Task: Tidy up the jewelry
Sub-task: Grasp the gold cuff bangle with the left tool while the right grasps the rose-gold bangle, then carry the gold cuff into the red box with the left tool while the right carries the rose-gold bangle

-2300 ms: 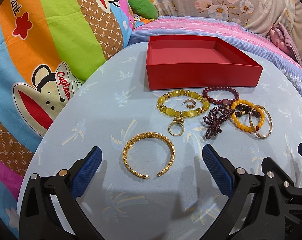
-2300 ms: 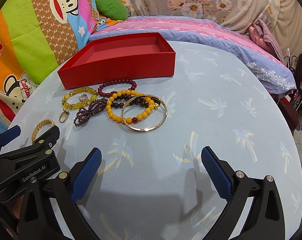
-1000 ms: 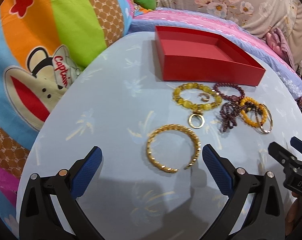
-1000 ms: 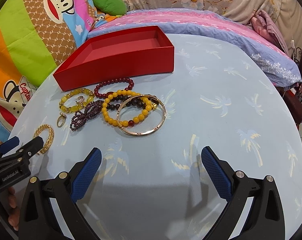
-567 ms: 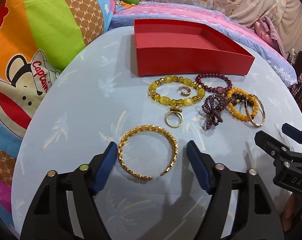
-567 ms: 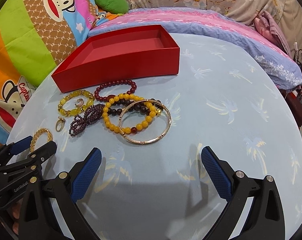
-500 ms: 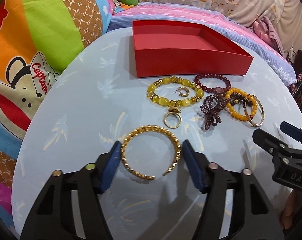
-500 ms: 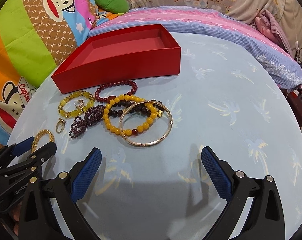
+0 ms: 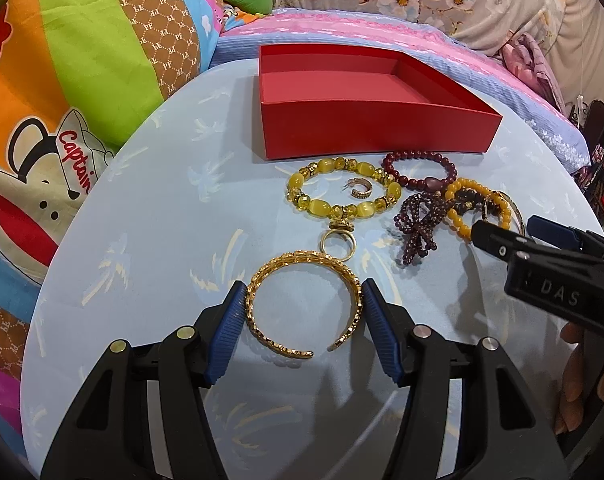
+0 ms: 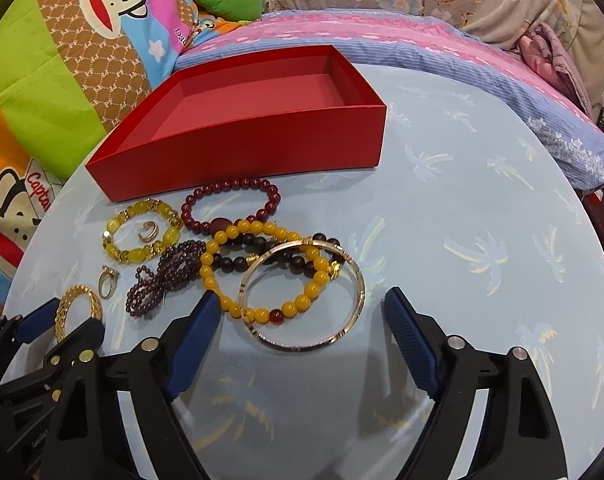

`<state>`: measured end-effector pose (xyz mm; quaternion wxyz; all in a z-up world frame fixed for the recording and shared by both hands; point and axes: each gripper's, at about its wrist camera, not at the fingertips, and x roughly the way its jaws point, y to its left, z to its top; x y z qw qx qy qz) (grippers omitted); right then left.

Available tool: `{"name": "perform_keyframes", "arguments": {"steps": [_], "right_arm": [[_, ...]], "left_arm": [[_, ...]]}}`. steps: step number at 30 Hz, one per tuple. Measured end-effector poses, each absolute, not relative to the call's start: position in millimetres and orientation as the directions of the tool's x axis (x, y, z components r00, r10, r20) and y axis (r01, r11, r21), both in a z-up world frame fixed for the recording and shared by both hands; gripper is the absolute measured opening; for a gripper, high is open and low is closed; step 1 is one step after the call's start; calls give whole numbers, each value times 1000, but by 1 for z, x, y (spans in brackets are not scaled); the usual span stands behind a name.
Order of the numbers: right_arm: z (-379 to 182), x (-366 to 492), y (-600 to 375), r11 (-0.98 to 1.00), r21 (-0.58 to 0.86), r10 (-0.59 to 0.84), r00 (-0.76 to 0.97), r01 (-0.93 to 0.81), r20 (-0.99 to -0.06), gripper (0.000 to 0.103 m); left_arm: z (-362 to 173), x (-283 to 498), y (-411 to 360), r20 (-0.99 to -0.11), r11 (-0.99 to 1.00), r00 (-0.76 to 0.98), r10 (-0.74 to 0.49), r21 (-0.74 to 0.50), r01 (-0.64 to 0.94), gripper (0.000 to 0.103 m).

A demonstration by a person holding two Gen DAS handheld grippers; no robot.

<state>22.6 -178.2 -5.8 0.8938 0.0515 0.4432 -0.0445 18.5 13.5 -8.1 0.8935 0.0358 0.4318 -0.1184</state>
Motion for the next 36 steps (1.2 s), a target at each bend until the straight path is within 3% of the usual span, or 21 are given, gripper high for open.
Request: {"name": "perform_keyframes", "arguments": {"steps": [6,22,36], "right_arm": [[-6,23,-176,992,36,-45,613,119,-789,61],[17,-1,-184,989,94,-2,649,113,-761,60],[75,60,-194,991,133,82,717,15,-692,60]], "left_arm": [[-8,19,14,-779,969,599,-182,-39,244,56],[2,14,18,-769,968,607,-201,-60,244,56],[70,72,1,-688,956,679,-257,-77,284,56]]}}
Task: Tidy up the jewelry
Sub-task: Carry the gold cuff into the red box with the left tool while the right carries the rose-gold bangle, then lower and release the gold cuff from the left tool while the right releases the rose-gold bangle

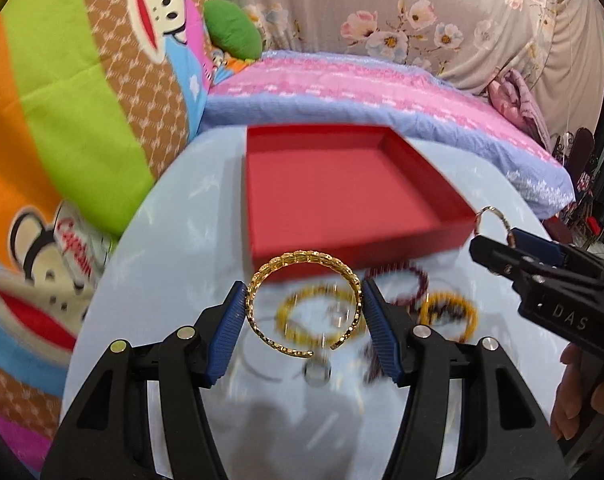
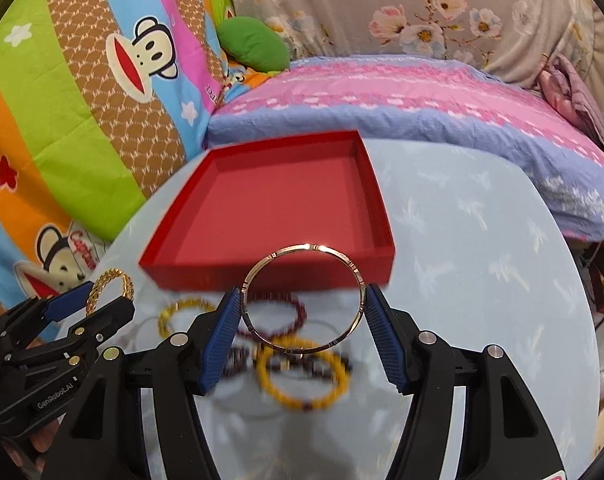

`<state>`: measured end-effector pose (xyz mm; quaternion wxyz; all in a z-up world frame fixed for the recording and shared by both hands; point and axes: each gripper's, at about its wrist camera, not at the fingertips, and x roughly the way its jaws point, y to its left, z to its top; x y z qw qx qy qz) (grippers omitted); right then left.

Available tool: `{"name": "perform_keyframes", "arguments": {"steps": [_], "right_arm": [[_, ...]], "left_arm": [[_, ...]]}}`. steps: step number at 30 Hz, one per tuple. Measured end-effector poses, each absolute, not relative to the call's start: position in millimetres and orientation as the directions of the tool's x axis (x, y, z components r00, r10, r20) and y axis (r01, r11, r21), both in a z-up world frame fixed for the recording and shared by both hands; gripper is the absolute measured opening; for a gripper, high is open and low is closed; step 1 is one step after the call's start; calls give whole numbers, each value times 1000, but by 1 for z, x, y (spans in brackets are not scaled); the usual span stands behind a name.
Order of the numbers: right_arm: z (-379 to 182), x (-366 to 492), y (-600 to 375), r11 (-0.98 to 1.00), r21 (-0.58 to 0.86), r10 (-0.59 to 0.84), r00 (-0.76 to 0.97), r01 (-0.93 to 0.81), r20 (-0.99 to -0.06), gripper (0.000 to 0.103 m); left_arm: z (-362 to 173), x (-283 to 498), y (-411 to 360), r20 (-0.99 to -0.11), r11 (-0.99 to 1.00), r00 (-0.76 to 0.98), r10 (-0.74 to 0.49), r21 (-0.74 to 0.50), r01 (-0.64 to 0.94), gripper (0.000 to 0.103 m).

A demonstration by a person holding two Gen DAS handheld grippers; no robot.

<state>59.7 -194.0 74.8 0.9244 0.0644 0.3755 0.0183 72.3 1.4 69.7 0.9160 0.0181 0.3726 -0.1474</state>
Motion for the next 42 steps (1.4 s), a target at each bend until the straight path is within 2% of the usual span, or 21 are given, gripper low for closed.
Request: {"name": "perform_keyframes", "arguments": {"steps": [7,18,30,35,42], "right_arm": [[87,155,-213,982,190,141,694,-5,-706,60],[51,264,-223,982,186,159,580,-13,-799,60],[35,289,-222,988,156,134,517,0,-845,61],[33,289,-220,991,135,109,519,12,-848,61],[33,286,-217,993,113,87,527,17,-845,61]], "left_arm": [[92,165,-32,-676,947,688,-265,-50,317,56],[57,264,-60,-749,952,626,-217,-22,305,56],[43,291,-64,-784,962,593,-182,-18,271,57],[42,292,-59,-779,972,611,-144,5,236,68],[41,297,-53,-786,978,605,-131,-5,206,74]]}}
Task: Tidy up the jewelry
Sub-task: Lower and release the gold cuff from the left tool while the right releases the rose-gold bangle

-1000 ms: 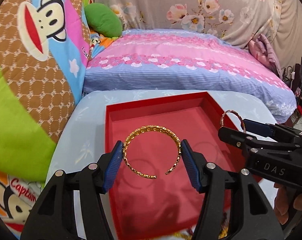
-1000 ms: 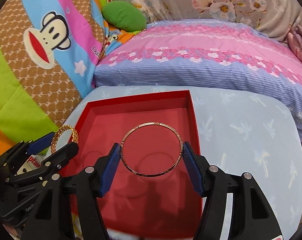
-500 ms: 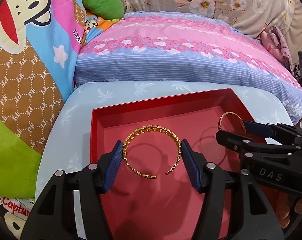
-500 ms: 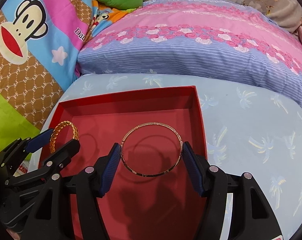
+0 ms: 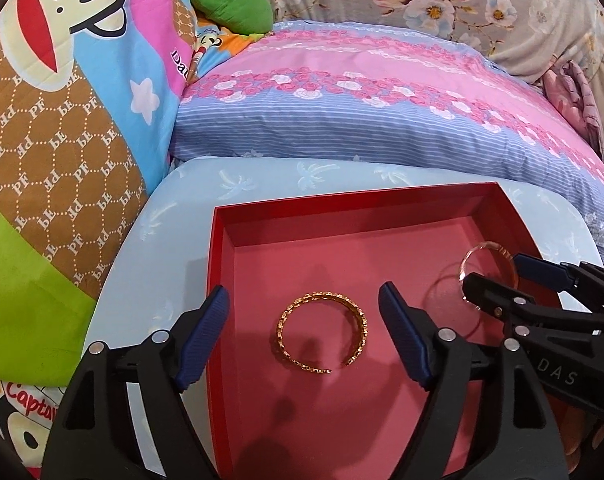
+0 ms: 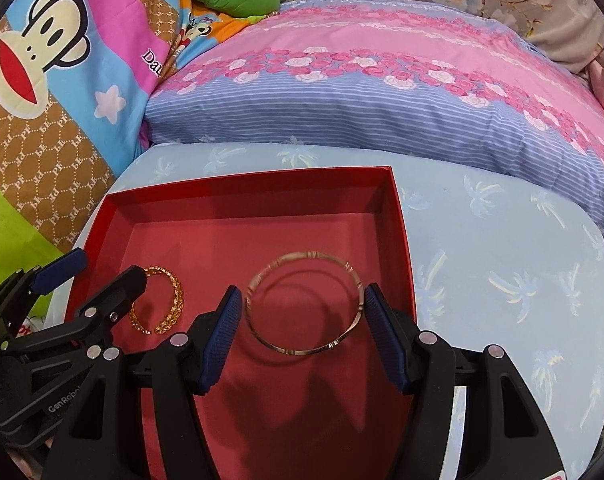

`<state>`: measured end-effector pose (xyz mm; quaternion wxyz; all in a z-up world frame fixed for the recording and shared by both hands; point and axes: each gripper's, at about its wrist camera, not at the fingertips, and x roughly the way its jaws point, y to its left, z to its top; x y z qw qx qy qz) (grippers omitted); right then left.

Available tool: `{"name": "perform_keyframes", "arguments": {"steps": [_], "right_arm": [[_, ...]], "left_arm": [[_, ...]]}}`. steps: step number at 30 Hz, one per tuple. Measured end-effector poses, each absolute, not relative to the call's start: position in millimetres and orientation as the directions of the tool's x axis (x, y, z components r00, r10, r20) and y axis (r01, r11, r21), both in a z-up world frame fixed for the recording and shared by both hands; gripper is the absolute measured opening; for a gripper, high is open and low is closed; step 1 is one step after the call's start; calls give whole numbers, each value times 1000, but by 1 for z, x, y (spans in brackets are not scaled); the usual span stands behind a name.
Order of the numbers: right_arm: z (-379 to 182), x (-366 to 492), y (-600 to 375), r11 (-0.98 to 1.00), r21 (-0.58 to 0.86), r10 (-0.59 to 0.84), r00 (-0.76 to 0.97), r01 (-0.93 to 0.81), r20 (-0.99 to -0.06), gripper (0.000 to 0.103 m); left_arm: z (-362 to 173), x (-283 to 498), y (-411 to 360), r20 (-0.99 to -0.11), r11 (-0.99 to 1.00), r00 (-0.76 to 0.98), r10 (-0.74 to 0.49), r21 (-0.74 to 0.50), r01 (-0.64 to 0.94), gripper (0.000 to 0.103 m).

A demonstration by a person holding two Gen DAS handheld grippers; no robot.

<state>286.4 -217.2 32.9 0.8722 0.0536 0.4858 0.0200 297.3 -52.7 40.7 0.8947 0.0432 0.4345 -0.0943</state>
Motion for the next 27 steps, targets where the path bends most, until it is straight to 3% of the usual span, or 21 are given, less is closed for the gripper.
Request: {"name": "perform_keyframes", "arguments": {"steps": [6,9,27], "right_arm": [[36,284,-218,993,114,87,536,18,-840,63],[43,276,-218,993,114,82,562,21,-823,72],[83,120,-207,997,75,55,683,0,-729,73]], "left_arm": [[43,297,-49,-780,981,612,-131,-12,194,77],[49,290,-47,-764,981,633,-126,-3,193,77],[91,145,-6,-683,968,695,-224,-75,238,77]]}}
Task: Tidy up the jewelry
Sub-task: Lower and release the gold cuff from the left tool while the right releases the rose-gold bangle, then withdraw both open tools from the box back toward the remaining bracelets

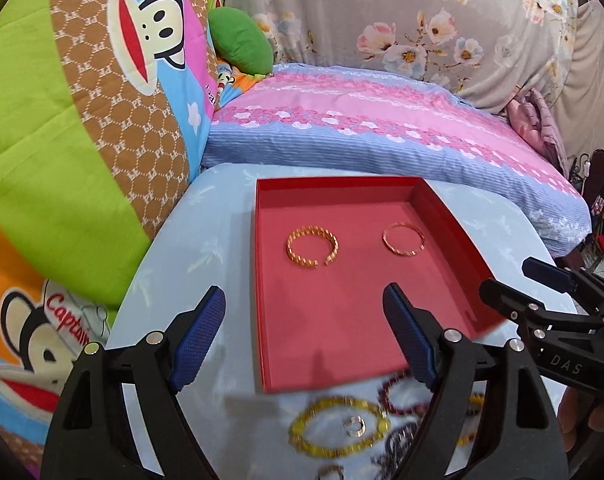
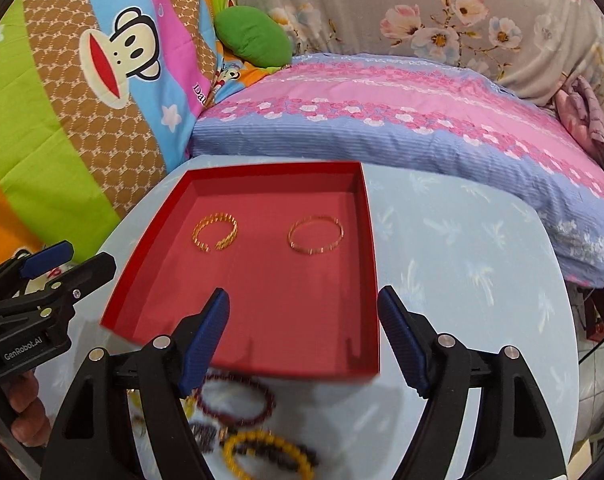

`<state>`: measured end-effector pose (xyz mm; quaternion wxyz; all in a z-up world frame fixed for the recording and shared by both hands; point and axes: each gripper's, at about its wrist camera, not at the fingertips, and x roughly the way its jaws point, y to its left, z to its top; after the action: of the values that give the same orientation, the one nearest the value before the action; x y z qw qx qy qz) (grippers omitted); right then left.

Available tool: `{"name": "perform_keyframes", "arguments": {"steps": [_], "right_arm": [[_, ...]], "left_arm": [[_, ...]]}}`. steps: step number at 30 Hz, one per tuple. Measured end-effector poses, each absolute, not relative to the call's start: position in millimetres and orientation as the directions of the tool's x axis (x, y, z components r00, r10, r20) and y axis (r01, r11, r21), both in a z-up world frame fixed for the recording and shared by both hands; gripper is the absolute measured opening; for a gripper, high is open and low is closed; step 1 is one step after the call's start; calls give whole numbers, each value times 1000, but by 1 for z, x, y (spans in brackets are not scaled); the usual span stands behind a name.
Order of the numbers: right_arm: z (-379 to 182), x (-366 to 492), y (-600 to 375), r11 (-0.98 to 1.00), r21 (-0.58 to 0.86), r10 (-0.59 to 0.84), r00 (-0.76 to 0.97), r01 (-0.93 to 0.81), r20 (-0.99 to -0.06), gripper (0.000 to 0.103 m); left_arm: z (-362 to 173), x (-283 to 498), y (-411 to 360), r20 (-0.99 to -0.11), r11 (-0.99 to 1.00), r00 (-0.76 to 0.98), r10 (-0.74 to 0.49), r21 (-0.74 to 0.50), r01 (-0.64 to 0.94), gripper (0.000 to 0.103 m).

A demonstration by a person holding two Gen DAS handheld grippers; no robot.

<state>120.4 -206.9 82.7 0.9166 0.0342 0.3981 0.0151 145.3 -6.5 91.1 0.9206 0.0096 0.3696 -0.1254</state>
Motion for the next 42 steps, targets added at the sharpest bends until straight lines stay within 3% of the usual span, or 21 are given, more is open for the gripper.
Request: {"name": "perform_keyframes", "arguments": {"steps": [10,18,32,42], "right_arm": [[48,51,-212,986,156,91,615,53,-783,73],[19,15,-206,986,138,55,592,97,-804,73],[5,14,-211,981,149,46,587,128,-808,71],[0,29,-205,983,127,27,587,130,-809,61]], "left_arm": [[51,78,5,-734,971,647,-206,-72,228,77],[18,43,8,-760,972,619,-198,-71,223,77],[-1,35,13,-770,976,605,-202,-105,193,77],[-4,38,13,-773,976,602,-198,-102,190,77]]}}
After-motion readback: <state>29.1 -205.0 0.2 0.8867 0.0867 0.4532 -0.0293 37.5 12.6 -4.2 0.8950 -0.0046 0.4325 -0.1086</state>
